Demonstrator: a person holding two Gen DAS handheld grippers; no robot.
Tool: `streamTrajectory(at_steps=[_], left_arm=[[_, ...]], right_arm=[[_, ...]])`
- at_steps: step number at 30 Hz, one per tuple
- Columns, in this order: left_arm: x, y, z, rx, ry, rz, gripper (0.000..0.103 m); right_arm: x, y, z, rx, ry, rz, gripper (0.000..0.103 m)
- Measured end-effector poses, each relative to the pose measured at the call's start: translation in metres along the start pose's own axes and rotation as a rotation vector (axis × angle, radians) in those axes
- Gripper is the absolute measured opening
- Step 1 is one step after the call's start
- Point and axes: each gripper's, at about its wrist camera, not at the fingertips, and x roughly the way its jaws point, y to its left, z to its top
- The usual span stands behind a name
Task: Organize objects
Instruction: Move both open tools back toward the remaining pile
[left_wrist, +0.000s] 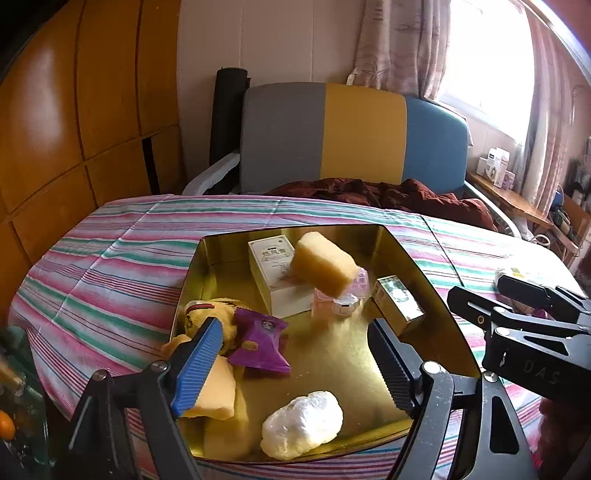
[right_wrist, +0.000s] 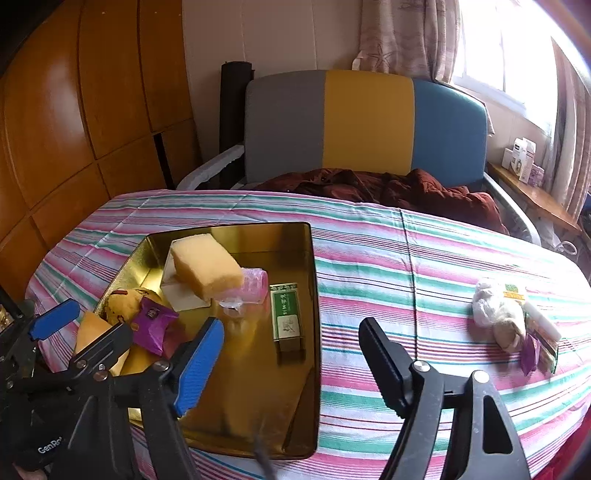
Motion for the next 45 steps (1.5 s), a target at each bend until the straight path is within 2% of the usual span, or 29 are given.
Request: streamTrajectory(at_steps=[7, 14, 16, 22, 28, 32, 35, 39, 45], left_arm=[[-0.004, -0.013, 0.001, 0.032, 0.001, -0.022, 0.084], [-0.004, -0.03, 0.003, 0.084, 0.002, -0.05, 0.086], [-0.004, -0.036, 0.003, 0.101, 0.005, -0.058, 0.09], [0.0, -0.056, 0.006, 0.152, 0.014, -0.087, 0.09], [0.002, -0.08, 0.012, 0.204, 0.014, -0.125, 0.09], [0.006, -0.1, 0.016, 0.245, 0.02, -0.159, 0.09], [0.012, -0.117, 0.02, 0.267, 0.039, -0.184, 0.09], [0.018, -0.14, 0.022, 0.314, 0.045, -0.195, 0.09], [0.029, -0.17, 0.023, 0.369, 0.061, -0.223, 0.09]], right_arm=[[-0.002, -0.019, -0.002, 0.022, 0.004, -0.034, 0.078], [-0.007, -0.064, -0.001, 0.082, 0.009, -0.107, 0.084], [-0.01, -0.078, -0.001, 0.105, 0.011, -0.123, 0.084], [-0.017, -0.134, 0.004, 0.189, 0.016, -0.182, 0.085], [-0.026, -0.205, 0.011, 0.287, -0.006, -0.286, 0.085], [-0.027, -0.256, 0.007, 0.398, -0.017, -0.342, 0.085], [-0.027, -0.29, -0.004, 0.534, -0.027, -0.333, 0.085], [-0.025, -0.312, -0.018, 0.655, -0.014, -0.31, 0.085], [-0.024, -0.315, -0.022, 0.692, -0.006, -0.261, 0.085]])
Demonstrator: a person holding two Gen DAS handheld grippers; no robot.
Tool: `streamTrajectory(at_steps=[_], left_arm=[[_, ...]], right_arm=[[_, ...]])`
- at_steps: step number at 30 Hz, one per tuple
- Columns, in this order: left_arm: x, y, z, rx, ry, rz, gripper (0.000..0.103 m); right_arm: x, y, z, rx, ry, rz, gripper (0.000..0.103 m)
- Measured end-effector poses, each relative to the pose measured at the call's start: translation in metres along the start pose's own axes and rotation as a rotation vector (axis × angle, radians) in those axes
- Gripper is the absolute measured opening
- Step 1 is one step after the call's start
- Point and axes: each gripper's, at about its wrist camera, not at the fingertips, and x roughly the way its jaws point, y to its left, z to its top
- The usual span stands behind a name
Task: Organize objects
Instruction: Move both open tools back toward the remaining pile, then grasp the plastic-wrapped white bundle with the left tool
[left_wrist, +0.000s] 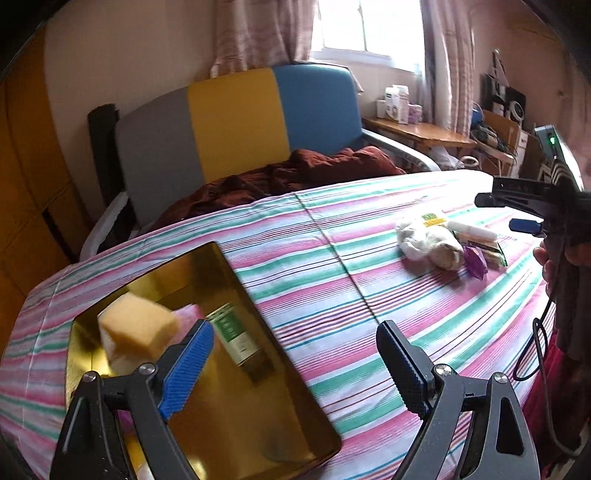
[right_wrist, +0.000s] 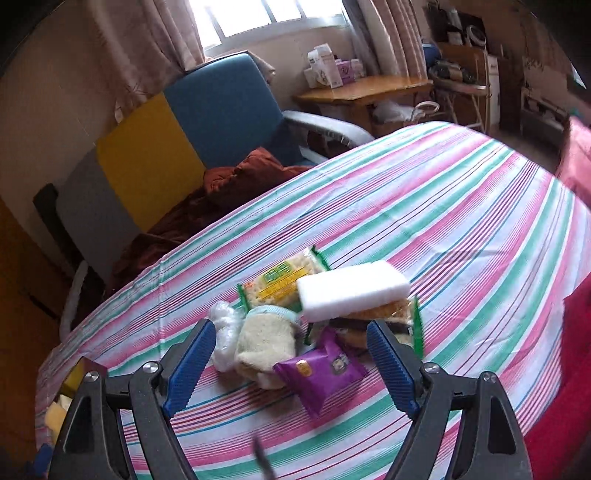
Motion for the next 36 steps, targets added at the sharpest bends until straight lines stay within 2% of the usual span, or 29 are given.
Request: streamTrajectory(at_steps=[3, 13, 19, 24, 36], left_arm=[[0.012, -0.014, 0.006, 0.027, 0.014, -0.001, 0.09], [0.053, -0.051, 0.011, 0.051, 0.121, -0.078, 0.091], [0.075, -0.067, 0.014, 0.048, 0.178, -0.121, 0.091], [0.088, -0.079, 0.026, 0.049, 0.188, -0.15, 0.091], [0.129, -0.095, 0.054, -0.025, 0.222, -0.221, 0.089]], right_arm=[[0.001, 0.0, 0.0, 0.006, 0.007, 0.017, 0.085], [0.001, -0.02, 0.004, 0.119, 0.018, 0.067, 0.085], [-0.008, -0.043, 0.006, 0.232, -0.023, 0.068, 0.085], [-0.007, -0.063, 0.006, 0.339, -0.013, 0.089, 0.085], [-0.001, -0.067, 0.004, 0.376, 0.017, 0.159, 0.085]])
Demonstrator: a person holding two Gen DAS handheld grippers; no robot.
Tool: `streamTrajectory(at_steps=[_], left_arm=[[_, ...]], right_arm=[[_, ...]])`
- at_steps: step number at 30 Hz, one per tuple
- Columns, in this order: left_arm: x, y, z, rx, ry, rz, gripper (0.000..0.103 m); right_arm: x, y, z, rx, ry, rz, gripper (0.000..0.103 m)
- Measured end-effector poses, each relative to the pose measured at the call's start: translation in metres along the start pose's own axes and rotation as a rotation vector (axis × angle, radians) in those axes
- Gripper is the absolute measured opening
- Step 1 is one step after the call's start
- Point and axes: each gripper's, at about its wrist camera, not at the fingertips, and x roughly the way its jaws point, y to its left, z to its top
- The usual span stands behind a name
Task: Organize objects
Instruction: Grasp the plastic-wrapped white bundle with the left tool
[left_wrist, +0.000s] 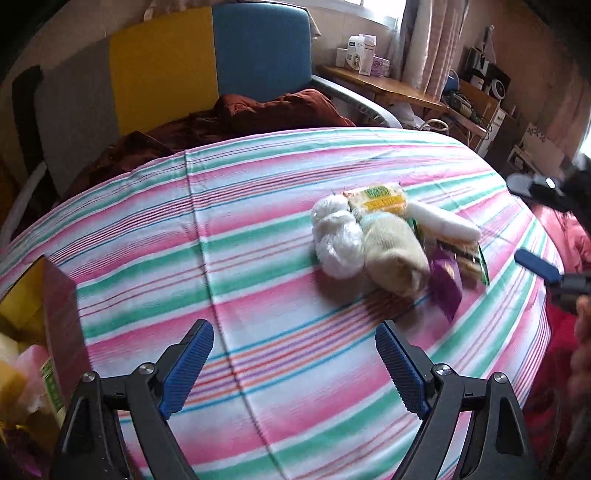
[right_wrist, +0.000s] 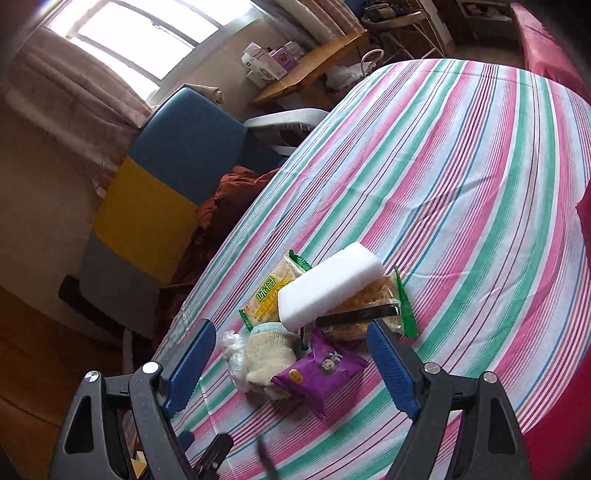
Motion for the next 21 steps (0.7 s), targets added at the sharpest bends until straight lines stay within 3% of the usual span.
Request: streamTrajectory(at_steps=[14, 18, 21], left_arm=[[0.064, -0.003, 0.069, -0.124, 0.016, -0.049, 0.087], [0.097, -0.003, 0.076, -0.132, 0.089, -0.04, 0.067], [0.098, -0.008, 0.072, -0.063, 0.05, 0.031, 0.048]], right_arm=[[0.01, 0.003, -0.003, -0.02, 0.057, 0.014, 0.086], [0.012, 0.001, -0.003, -0.015, 0.072, 0.009, 0.086], [0.013, 0.002, -0.004, -0.02, 0.074, 0.003, 0.085]])
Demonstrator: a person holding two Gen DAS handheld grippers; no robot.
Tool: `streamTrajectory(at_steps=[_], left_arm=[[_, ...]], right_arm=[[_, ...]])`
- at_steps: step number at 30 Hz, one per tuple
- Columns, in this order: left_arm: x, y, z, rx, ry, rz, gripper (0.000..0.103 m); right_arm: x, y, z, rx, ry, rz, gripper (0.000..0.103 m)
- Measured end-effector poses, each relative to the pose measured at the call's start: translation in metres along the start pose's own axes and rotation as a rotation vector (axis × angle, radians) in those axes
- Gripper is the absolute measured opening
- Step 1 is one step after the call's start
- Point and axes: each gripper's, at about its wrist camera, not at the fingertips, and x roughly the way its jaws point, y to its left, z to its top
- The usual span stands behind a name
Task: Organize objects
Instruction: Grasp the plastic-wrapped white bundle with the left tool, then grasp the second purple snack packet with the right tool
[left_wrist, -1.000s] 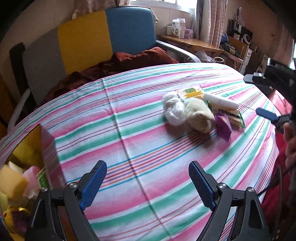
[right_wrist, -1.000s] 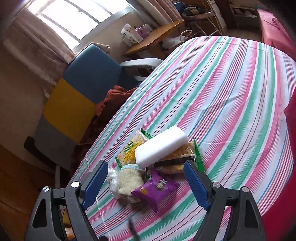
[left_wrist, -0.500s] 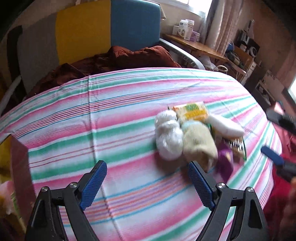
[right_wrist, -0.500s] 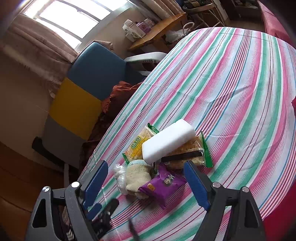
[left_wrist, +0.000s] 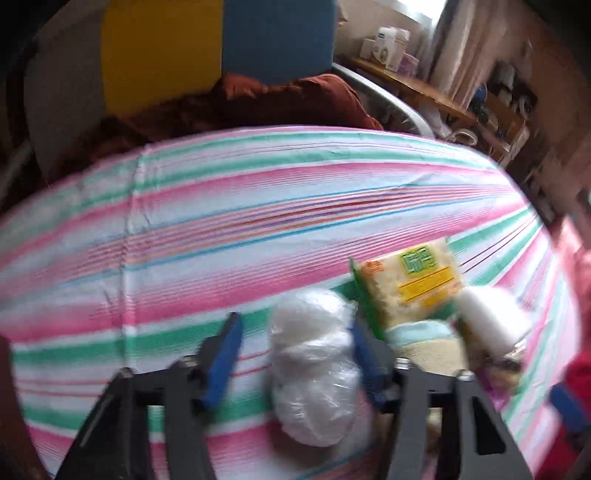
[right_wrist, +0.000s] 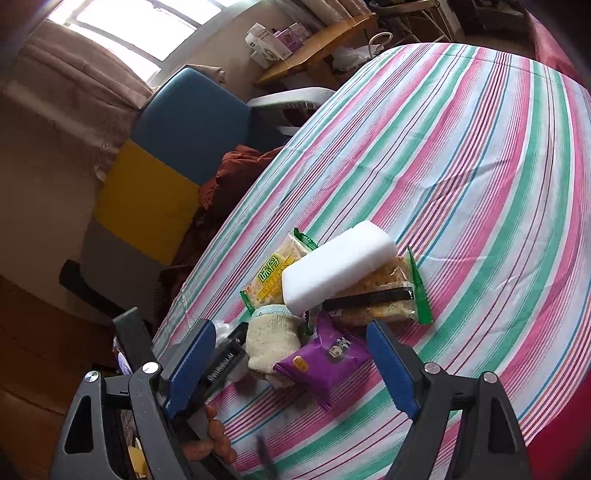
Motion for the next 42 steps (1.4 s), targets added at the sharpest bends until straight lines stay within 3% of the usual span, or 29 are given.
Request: streamTrajectory(at_steps=[2, 5, 12, 19, 27, 38, 42], left_arm=[[0.0, -0.005, -0.005, 0.061, -0.029, 0.02, 0.048], [0.0, 0.002, -0.006, 0.044, -0.051, -0.003, 0.051], [-0.002, 0.003, -0.01, 0.11, -0.069, 0.013, 0.048], [-0.005, 0.001, -0.02, 0.147, -0.086, 0.036, 0.039], [-0.015, 0.007, -0.034, 0.111, -0.099, 0.032, 0.037], [-0.039, 0.015, -0.071, 0.056, -0.103, 0.04, 0.036], [-0.046, 0.015, -0.082, 0.033, -0.106, 0.053, 0.036]], right_arm=[[0.001, 0.002, 0.0, -0.012, 0.002, -0.007, 0.086], [0.001, 0.004, -0.001, -0.024, -0.002, -0.016, 0.086], [0.001, 0.002, 0.0, -0.021, -0.001, -0.035, 0.085], [0.017, 0.002, -0.004, -0.015, 0.086, -0.026, 0.085], [0.035, 0.012, -0.013, -0.061, 0.187, 0.004, 0.085], [0.035, 0.02, -0.018, -0.107, 0.176, -0.008, 0.085], [0.037, 0.012, -0.015, -0.082, 0.17, -0.059, 0.085]])
